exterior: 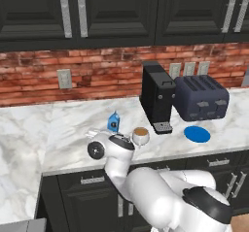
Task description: Take a sugar cube from the saucer and place it inside the coffee. Then, grab milk from the fridge and place it next to the coffee on the counter to sweeten the coffee.
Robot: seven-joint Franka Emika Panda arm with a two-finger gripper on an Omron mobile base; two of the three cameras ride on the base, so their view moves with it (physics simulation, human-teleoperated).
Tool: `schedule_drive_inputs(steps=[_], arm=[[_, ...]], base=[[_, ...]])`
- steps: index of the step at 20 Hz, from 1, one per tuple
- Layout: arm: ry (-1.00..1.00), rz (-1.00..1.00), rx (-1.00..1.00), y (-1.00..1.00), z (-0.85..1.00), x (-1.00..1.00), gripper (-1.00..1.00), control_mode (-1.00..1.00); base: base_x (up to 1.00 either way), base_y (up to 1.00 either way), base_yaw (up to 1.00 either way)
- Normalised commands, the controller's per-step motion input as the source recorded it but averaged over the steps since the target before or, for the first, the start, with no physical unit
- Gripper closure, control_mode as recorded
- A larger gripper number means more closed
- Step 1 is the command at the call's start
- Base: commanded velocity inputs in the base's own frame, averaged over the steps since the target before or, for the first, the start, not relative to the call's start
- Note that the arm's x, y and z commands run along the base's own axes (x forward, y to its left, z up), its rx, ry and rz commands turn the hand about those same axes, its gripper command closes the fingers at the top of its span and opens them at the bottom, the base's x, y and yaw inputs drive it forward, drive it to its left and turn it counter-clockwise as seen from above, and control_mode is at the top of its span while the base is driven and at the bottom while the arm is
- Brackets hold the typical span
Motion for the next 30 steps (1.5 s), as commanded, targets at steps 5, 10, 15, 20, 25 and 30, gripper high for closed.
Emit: schedule_drive_inputs(steps=[5,10,15,20,25,30], arm=[[0.0,-0.06,0.0,-0.08,-0.25,0.21,1.0,-1.0],[0.0,-0.04,0.0,-0.11,-0.28,0.2,1.0,-1.0],[0.0,-0.03,-0.01,-0.04,-0.27,0.24,1.0,-1.0],[0.0,-0.01,-0.05,0.0,-0.25,0.31,1.0,-1.0],[-0.02,-0.01,-0.08,0.0,-0.21,0.27,1.0,-1.0],[-0.05,-0.01,-0.1,0.0,-0.22,0.25,1.0,-1.0]], base=[[0.0,0.0,0.0],[0.0,0.0,0.0],[0.0,0.0,0.0],[0.0,0.0,0.0],[0.0,0.0,0.0],[0.0,0.0,0.0]])
